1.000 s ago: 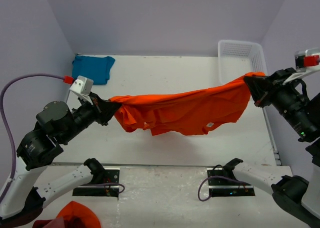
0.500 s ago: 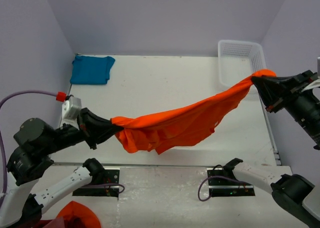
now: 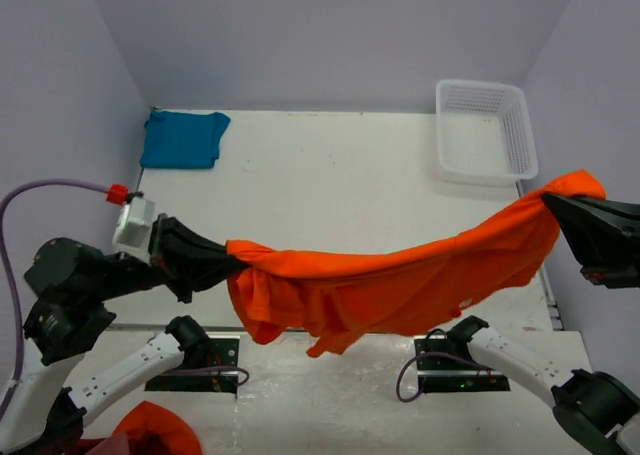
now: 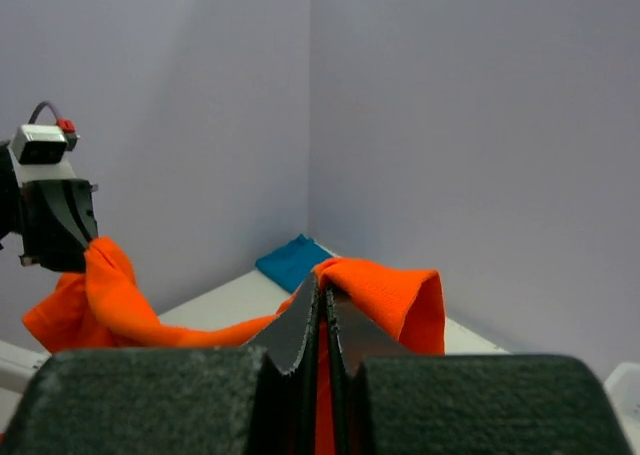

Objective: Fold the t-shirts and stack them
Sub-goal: Flatten out the tshirt

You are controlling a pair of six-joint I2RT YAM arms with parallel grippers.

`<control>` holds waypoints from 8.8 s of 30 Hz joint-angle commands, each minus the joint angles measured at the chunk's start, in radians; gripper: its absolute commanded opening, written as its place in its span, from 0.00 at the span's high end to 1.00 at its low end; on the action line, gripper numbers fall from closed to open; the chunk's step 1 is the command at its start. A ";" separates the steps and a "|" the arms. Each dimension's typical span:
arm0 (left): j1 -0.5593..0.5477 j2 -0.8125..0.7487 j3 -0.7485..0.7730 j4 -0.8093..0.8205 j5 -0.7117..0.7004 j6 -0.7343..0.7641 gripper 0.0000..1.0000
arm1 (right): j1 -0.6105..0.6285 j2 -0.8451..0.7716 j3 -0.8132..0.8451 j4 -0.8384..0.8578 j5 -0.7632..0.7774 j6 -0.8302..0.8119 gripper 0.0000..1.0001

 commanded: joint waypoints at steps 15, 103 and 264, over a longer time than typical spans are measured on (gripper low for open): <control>0.345 0.629 -0.236 -0.133 -0.752 -0.115 0.04 | -0.144 0.716 -0.252 0.199 0.175 -0.084 1.00; -0.424 1.520 0.279 -0.279 -1.459 -0.210 0.67 | -0.162 0.576 -0.482 0.239 0.129 0.000 1.00; -0.215 0.614 -0.045 -0.718 -1.351 -0.286 1.00 | 0.195 0.519 -0.616 0.107 0.537 0.151 1.00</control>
